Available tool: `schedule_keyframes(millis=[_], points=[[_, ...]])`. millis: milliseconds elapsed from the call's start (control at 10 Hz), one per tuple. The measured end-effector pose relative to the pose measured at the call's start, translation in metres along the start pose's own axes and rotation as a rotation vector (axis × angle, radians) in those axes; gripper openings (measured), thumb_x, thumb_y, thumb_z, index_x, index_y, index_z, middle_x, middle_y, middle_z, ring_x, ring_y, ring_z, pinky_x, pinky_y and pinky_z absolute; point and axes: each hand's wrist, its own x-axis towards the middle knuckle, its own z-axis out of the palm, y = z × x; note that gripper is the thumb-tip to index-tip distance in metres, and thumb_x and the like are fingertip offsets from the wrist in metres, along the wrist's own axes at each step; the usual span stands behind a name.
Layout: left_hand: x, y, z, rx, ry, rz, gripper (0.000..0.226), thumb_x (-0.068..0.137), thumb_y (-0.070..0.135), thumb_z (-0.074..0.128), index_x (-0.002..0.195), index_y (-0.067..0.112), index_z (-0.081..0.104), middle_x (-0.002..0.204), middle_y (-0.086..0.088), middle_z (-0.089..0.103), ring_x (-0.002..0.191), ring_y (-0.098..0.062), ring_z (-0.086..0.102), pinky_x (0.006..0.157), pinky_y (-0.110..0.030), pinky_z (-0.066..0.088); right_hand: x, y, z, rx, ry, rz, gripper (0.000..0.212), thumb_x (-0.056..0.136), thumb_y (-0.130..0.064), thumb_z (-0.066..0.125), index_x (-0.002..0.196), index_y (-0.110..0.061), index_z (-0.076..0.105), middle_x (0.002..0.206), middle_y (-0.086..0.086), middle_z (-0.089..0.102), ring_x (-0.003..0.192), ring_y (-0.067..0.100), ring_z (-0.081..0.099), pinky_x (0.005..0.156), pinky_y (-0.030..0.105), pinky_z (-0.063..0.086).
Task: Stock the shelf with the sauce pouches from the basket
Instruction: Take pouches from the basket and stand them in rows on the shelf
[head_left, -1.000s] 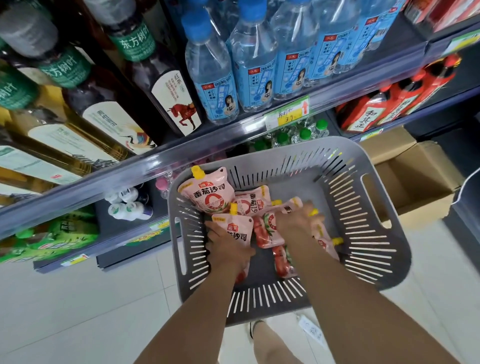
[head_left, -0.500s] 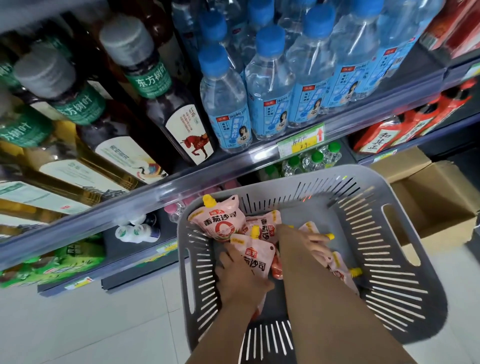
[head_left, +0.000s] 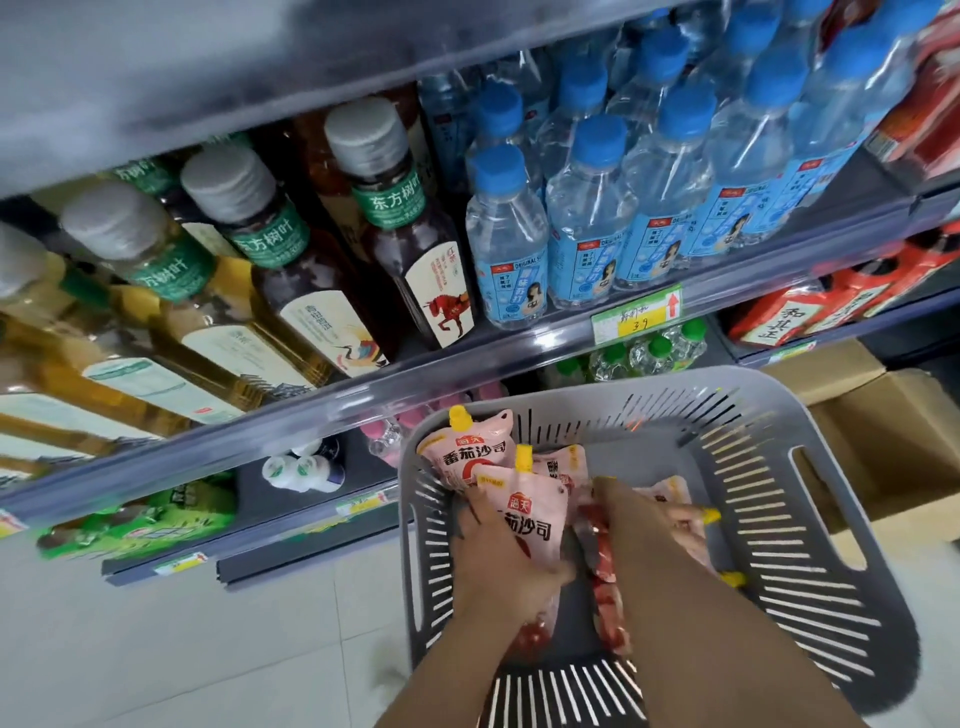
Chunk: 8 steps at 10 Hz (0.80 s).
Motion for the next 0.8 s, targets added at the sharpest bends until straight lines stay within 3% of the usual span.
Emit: schedule_keyframes(millis=[100, 200, 300, 400, 500, 600, 700, 800], points=[[-0.002, 0.004, -0.015, -0.014, -0.030, -0.006, 0.135, 0.050, 0.049, 0.080, 0.150, 0.012, -0.002, 0.143, -0.010, 0.030, 0.131, -0.030, 0.036, 0.110, -0.042, 0.036, -0.023, -0.025, -0.003, -0.044, 0.036, 0.020, 0.024, 0.097, -0.017, 0.048, 0.076, -0.008, 0.053, 0.054, 0.000, 0.059, 0.029, 0.005, 0.053, 0.052, 0.022, 0.039], [-0.009, 0.014, -0.030, -0.050, -0.033, 0.049, 0.132, 0.041, 0.052, 0.077, 0.147, 0.012, 0.010, 0.140, -0.008, 0.036, 0.124, -0.029, 0.043, 0.104, -0.042, 0.043, -0.054, -0.038, -0.011, -0.080, 0.114, -0.058, 0.026, 0.097, -0.023, 0.047, 0.072, -0.016, 0.051, 0.035, -0.009, 0.052, 0.027, -0.008, 0.047, 0.040, 0.010, 0.037], [-0.020, 0.028, -0.048, -0.042, -0.026, 0.132, 0.131, 0.043, 0.053, 0.078, 0.147, 0.010, 0.011, 0.143, -0.008, 0.034, 0.129, -0.029, 0.038, 0.107, -0.041, 0.039, -0.045, -0.022, -0.019, 0.061, 0.077, 0.014, 0.037, 0.083, -0.044, 0.060, 0.074, -0.008, 0.062, 0.049, 0.008, 0.060, 0.037, 0.018, 0.059, 0.053, 0.023, 0.047], [-0.039, 0.043, -0.074, -0.032, -0.005, 0.233, 0.131, 0.049, 0.059, 0.078, 0.149, 0.009, 0.009, 0.145, -0.006, 0.034, 0.131, -0.028, 0.036, 0.108, -0.039, 0.037, -0.074, -0.033, -0.011, 0.051, 0.150, -0.105, 0.027, 0.085, -0.022, 0.061, 0.069, 0.000, 0.057, 0.047, 0.013, 0.056, 0.039, 0.021, 0.052, 0.043, 0.022, 0.040], [-0.062, 0.049, -0.110, -0.083, 0.059, 0.345, 0.121, 0.045, 0.059, 0.079, 0.143, 0.014, 0.023, 0.129, 0.000, 0.046, 0.117, -0.022, 0.048, 0.096, -0.036, 0.047, -0.119, -0.049, 0.003, 0.058, 0.252, -0.180, 0.025, 0.087, -0.016, 0.065, 0.080, 0.006, 0.053, 0.041, 0.011, 0.058, 0.032, 0.016, 0.054, 0.032, 0.014, 0.040], [-0.091, 0.044, -0.157, -0.092, 0.153, 0.450, 0.116, 0.037, 0.064, 0.075, 0.136, 0.021, 0.033, 0.125, 0.003, 0.049, 0.115, -0.021, 0.051, 0.094, -0.038, 0.048, -0.164, -0.063, 0.022, 0.073, 0.382, -0.375, 0.112, 0.045, -0.041, 0.092, 0.136, -0.009, 0.036, 0.115, 0.028, 0.058, 0.100, 0.043, 0.061, 0.080, 0.067, 0.049], [-0.117, 0.030, -0.211, -0.093, 0.301, 0.533, 0.113, 0.034, 0.068, 0.068, 0.132, 0.023, 0.038, 0.123, 0.004, 0.052, 0.111, -0.020, 0.053, 0.089, -0.039, 0.051, -0.251, -0.082, 0.051, -0.058, 0.685, -0.681, 0.119, 0.058, -0.020, 0.089, 0.149, -0.017, 0.012, 0.143, 0.031, 0.025, 0.127, 0.050, 0.035, 0.100, 0.054, 0.038], [-0.142, 0.007, -0.267, -0.108, 0.459, 0.588, 0.104, 0.036, 0.068, 0.069, 0.126, 0.025, 0.041, 0.116, 0.007, 0.055, 0.105, -0.018, 0.055, 0.084, -0.038, 0.052, -0.305, -0.092, 0.073, -0.129, 0.700, -1.035, 0.122, 0.055, -0.015, 0.089, 0.150, -0.016, 0.012, 0.147, 0.028, 0.019, 0.132, 0.044, 0.028, 0.108, 0.050, 0.031]])
